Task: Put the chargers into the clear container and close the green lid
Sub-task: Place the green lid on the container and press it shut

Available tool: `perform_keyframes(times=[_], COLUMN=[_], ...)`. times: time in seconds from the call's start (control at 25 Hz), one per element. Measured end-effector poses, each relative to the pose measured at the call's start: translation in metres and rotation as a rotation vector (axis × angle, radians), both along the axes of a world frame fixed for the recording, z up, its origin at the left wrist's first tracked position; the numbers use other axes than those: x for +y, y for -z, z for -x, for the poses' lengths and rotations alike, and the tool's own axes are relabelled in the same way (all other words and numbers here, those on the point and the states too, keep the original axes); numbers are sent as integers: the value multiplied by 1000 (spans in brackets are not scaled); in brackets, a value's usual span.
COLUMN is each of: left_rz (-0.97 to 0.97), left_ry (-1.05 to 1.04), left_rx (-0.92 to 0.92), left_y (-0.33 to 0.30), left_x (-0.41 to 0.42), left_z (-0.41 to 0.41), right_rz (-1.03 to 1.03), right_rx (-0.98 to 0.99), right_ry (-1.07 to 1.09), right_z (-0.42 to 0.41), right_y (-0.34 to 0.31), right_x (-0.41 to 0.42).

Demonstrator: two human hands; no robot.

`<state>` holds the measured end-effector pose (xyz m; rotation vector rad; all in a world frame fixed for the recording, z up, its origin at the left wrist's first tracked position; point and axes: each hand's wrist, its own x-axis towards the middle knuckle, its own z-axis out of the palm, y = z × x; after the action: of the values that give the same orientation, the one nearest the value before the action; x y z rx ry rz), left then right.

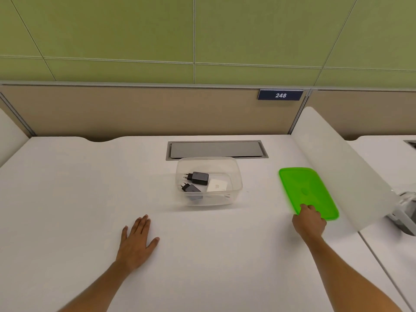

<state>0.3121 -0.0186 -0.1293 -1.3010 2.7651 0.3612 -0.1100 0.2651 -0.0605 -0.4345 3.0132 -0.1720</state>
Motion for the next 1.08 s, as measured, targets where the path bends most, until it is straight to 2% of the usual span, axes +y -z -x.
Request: perform_keyframes(times=[0.28,0.72,0.88,1.08], left_rz=[-31,7,39,52], left_ry=[-47,-98,-78,-27], left_rx=[-65,39,67,182], left_y=[-4,-16,-25,-47], left_x=[4,8,3,-1], left_z=[7,17,25,54], right_rz=[-26,-32,188,533], right_rx=[12,-44,-24,161], right_ry=[-15,13,61,75], right_z=[4,12,22,29], right_y=[5,11,-9,-70], right_x=[-1,-5,-22,-61])
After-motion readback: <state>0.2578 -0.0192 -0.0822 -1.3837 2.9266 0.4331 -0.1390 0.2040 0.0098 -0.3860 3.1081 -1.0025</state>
